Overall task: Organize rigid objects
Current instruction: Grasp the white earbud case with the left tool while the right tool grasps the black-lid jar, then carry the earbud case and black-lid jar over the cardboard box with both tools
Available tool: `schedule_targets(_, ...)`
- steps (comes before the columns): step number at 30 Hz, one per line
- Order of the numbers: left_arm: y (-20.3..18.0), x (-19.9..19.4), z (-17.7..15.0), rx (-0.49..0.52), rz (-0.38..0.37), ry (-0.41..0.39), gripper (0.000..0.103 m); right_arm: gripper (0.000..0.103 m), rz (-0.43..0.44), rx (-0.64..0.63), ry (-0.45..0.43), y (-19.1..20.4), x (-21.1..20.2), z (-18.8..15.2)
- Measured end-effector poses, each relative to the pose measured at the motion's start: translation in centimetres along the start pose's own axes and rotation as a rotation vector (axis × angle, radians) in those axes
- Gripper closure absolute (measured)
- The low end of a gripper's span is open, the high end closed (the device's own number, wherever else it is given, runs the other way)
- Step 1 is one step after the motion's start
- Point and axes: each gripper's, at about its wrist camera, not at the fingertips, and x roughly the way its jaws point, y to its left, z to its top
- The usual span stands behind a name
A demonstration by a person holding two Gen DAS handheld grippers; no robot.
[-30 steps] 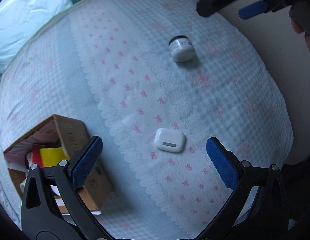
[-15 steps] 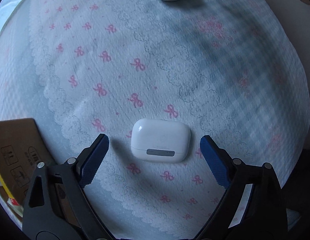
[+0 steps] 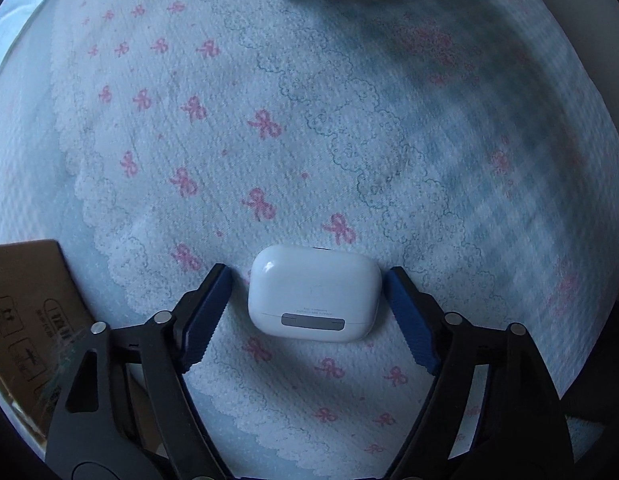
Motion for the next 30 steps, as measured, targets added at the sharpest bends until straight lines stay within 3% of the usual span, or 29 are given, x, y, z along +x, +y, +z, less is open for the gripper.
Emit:
schedule_targets(1, 0.3, -0.2, -0.1, -0.013, -0.012, 0.001, 0.044, 0.051, -0.023, -0.005, -0.007, 0.1, -0.1, 0.1)
schedule_targets(2, 0.8, -0.3, -0.1, -0.023, -0.017, 0.005, 0.044, 0.051, -0.019, -0.007, -0.013, 0.1, -0.1, 0.1)
schedule_targets(10, 1.1, -0.4, -1.5, -0.021, -0.036, 0.006, 0.045, 0.051, -0.001, -0.006, -0.036, -0.7, 0.0, -0.9)
schedule_targets(18, 3.3, -3.0, -1.1, -0.095, -0.077, -0.035, 0.045, 0.051, 0.041, 0.020, -0.070, -2.5, -2.6, -2.7)
schedule_targets(24, 4.3, -7.3, -1.1, -0.113, -0.088, -0.110, 0.045, 0.051, 0.057, 0.019, -0.110, -2.9, -6.5, -4.4)
schedule_targets(30, 6.8, -14.9, -1.9, -0.152, -0.115, -0.199, 0.045, 0.051, 0.076, -0.015, -0.168, -0.7, -13.0, -6.9)
